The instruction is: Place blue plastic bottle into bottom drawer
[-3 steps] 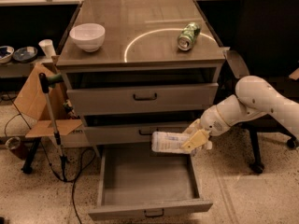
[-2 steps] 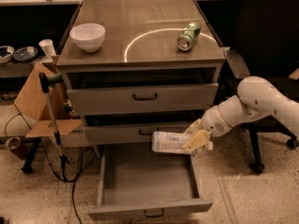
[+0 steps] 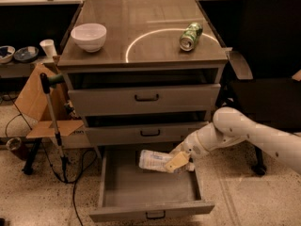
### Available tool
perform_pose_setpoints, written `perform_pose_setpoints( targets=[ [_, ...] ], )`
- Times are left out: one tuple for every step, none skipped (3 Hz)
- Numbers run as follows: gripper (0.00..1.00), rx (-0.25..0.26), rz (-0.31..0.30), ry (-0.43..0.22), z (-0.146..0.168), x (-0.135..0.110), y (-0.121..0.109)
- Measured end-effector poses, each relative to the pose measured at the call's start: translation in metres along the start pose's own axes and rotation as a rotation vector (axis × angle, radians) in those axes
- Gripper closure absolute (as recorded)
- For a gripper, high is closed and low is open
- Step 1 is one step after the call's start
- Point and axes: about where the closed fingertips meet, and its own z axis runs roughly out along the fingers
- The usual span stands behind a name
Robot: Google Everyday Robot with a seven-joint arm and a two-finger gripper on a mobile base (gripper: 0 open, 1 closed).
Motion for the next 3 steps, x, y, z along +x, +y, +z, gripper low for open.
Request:
perform_pose_setpoints(
  targets=[
    [1.00,-0.019,0.097,-0.002,0.104,0.029,-0.025],
    [1.00,-0.070,0.155,0.018,0.175,0.044,-0.041],
    [0.81,-0.110,0.188,0.074,0.230,0.060,-0.053]
  ],
)
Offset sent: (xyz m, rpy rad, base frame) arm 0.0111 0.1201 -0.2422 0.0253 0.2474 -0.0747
